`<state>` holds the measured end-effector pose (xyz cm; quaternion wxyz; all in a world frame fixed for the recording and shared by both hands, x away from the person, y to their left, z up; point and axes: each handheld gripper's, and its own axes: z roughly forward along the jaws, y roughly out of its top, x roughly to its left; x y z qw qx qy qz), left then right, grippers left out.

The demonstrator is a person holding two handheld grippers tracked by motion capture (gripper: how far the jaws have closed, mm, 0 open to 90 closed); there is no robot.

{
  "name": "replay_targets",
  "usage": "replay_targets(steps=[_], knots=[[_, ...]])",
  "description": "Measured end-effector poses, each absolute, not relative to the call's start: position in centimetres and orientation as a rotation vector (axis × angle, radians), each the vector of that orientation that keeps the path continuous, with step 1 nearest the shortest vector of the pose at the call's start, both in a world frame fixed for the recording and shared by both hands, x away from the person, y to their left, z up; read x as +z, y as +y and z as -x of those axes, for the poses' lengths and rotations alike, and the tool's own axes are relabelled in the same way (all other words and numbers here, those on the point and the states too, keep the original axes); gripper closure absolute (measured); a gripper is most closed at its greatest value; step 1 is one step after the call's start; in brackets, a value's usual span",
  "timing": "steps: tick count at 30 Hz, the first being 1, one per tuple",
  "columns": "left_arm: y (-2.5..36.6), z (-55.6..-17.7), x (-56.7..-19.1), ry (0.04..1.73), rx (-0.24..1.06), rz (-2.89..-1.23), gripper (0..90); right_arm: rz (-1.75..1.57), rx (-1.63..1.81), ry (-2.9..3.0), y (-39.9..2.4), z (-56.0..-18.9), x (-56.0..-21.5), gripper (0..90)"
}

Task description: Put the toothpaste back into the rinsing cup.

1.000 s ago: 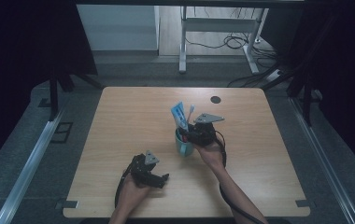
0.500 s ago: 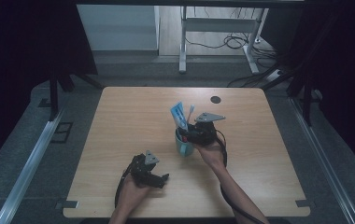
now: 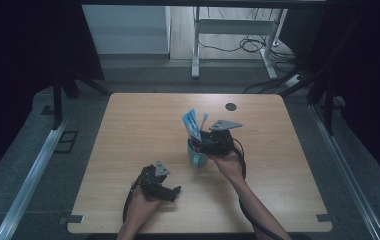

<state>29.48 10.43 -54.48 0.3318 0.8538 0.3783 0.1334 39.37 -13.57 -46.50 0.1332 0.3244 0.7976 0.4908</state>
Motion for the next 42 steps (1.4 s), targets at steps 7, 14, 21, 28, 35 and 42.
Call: replay_targets(steps=[7, 14, 21, 28, 35, 42], knots=[[10.4, -29.5, -54.5, 0.987, 0.349, -2.232, 1.7, -0.925, 1.394, 2.316, -13.8, -39.1, -45.9, 43.1], [10.4, -29.5, -54.5, 0.986, 0.35, -2.233, 1.7, -0.909, 1.359, 2.324, -14.0, -38.9, -45.5, 37.3], [10.4, -29.5, -54.5, 0.986, 0.35, -2.233, 1.7, -0.882, 1.36, 2.338, -14.2, -38.6, -45.1, 31.1], [10.4, -29.5, -54.5, 0.987, 0.35, -2.233, 1.7, -0.849, 1.33, 2.366, -14.1, -38.1, -44.6, 21.6], [10.4, -29.5, -54.5, 0.988, 0.35, -2.233, 1.7, -0.827, 1.279, 2.392, -14.1, -37.5, -44.3, 14.0], [10.4, -29.5, -54.5, 0.988, 0.349, -2.23, 1.7, -0.814, 1.267, 2.393, -14.4, -37.0, -43.8, 11.5]])
